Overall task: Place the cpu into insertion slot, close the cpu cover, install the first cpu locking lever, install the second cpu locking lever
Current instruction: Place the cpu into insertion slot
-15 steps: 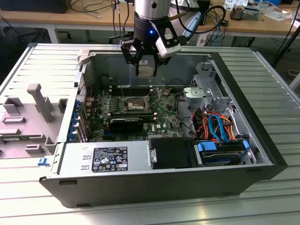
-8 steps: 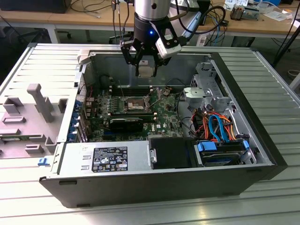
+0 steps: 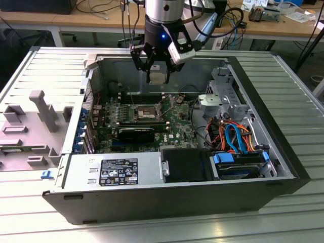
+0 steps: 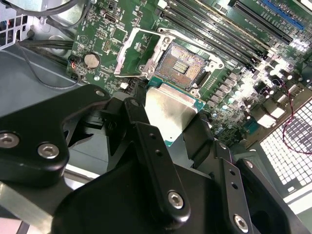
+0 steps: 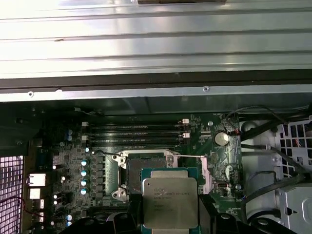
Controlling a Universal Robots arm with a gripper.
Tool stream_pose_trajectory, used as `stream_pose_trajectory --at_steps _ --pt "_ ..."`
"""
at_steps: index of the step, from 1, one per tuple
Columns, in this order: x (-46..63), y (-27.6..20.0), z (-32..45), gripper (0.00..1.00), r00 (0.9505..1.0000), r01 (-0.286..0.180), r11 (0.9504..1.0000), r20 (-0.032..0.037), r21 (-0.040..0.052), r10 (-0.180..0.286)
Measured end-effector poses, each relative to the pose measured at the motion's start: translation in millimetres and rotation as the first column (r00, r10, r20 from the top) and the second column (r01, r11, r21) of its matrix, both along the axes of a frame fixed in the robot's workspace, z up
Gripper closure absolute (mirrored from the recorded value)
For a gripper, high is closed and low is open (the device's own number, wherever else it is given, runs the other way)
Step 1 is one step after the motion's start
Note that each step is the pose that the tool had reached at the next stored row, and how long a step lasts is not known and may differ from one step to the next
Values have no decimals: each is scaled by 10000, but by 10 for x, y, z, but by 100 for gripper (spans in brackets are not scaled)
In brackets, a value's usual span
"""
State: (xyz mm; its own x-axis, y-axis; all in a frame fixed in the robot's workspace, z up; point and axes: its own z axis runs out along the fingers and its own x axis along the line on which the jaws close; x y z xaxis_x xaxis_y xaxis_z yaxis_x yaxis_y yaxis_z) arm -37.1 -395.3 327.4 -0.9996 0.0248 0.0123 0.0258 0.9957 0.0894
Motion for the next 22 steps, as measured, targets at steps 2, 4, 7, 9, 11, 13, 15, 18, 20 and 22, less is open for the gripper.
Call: stream_pose_trajectory --at_steps 2,4,7,9,11,13,15,18,20,22 --pt "0 -2 -2 45 10000 0 10000 0 0 0" --pt "0 -3 -4 45 10000 0 10000 0 0 0" --pt "0 -6 -8 45 10000 0 10000 0 0 0" --pt "0 -11 -13 45 10000 0 10000 0 0 0" --pt "0 -15 -17 45 10000 0 10000 0 0 0" --pt "0 -17 -20 45 10000 0 10000 0 0 0" --pt "0 -41 -40 45 10000 0 10000 0 0 0" --pt "0 -57 -58 45 10000 1 10000 0 1 -1" --pt "0 -60 -60 45 10000 0 10000 0 0 0" --pt "0 -61 -61 45 10000 0 10000 1 1 0"
